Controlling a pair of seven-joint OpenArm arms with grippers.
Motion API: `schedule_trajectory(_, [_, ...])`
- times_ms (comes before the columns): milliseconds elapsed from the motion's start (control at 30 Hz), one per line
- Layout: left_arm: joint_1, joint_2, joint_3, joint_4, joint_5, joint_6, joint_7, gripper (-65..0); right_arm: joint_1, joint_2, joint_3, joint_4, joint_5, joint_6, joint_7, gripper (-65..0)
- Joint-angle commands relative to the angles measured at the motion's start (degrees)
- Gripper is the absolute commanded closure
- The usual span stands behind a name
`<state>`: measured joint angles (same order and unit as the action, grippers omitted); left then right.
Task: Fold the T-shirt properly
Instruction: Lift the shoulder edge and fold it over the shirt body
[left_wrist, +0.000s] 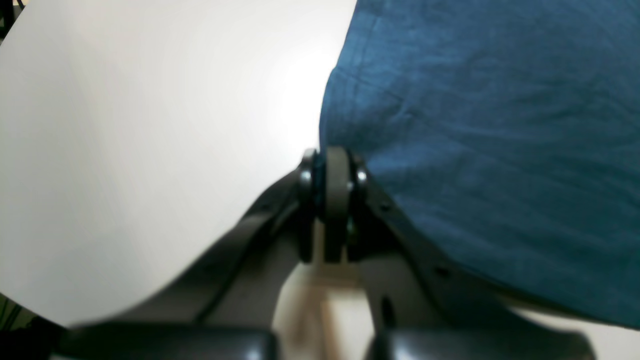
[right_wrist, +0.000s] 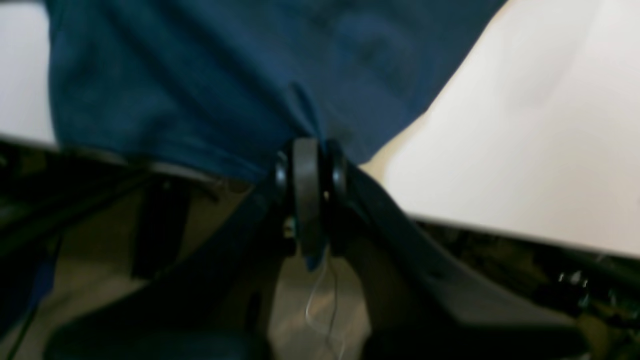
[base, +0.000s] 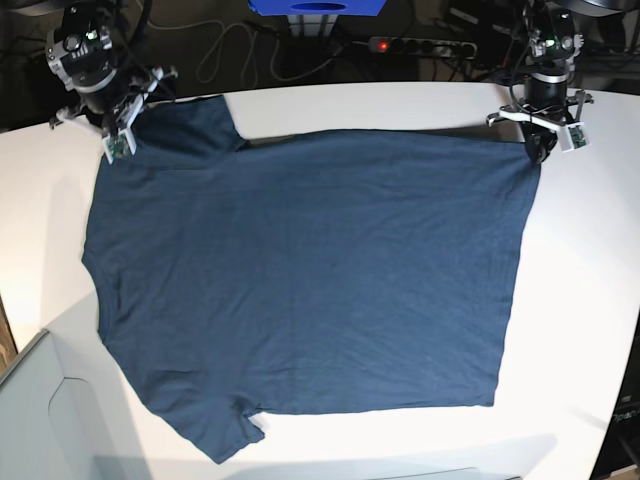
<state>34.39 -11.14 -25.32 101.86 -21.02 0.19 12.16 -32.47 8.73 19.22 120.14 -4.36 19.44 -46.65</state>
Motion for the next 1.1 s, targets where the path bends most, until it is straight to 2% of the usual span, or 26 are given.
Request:
schedule_trajectory(0, [0.20,-0.51,-0.39,0.77,-0.13,0.21,-1.48,0.0,0.78,0.54,0.34,0.87,0.18,0.91,0.81,-0.2])
schedule_trajectory(233, [-5.51,-0.51,0.05,0.25,0.05,0.12,-1.48,0.0,8.34,1.77,-0.01,-0.62,0.18,0.91,0.63,-0.2])
schedule_trajectory(567, [-17.47,-0.69,0.31,-8.81,0.05,0.03,-1.48,0.0,22.84,1.86,-0.37,-10.55,0.18,0.91,0.63,-0.2])
schedule_trajectory(833, [-24.33,-0.60,0.40,-12.50,0.05,-0.05,-1.39,0.0,35.59,3.18,-3.00,-23.57,0.18,0.91,1.25,-0.2])
schedule_trajectory(1067, [-30.30,-2.09,4.71,-17.60,0.05,0.12,-1.39,0.0,44.91,3.80,-6.96,-32.88,0.18,0.91,2.74,-0.2])
